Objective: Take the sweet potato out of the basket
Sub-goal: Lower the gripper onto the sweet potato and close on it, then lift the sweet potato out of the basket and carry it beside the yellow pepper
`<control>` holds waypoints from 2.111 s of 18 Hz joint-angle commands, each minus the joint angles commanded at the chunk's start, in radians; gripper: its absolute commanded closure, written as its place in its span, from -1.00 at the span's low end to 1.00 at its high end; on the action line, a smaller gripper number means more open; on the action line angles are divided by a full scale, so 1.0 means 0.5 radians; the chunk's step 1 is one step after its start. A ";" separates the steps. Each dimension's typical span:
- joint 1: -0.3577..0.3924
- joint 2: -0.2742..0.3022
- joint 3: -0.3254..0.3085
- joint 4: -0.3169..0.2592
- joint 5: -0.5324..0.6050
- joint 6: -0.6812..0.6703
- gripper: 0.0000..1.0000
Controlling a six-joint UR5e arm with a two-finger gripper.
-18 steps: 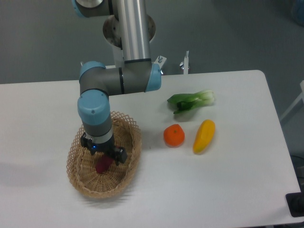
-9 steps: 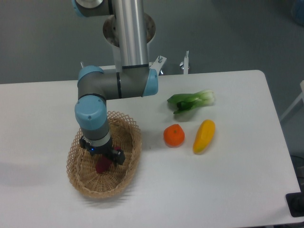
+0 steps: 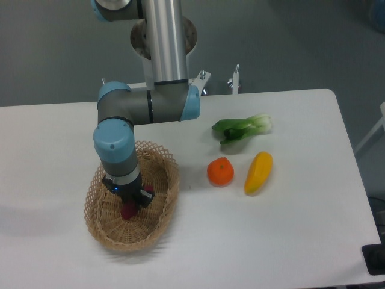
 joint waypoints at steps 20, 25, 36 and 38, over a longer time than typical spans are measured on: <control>0.791 0.249 0.331 -0.129 -0.043 0.956 0.38; 1.086 0.258 0.356 -0.187 -0.144 1.371 0.38; 1.175 0.335 0.414 -0.261 -0.129 1.466 0.38; 1.178 0.335 0.405 -0.258 -0.126 1.466 0.38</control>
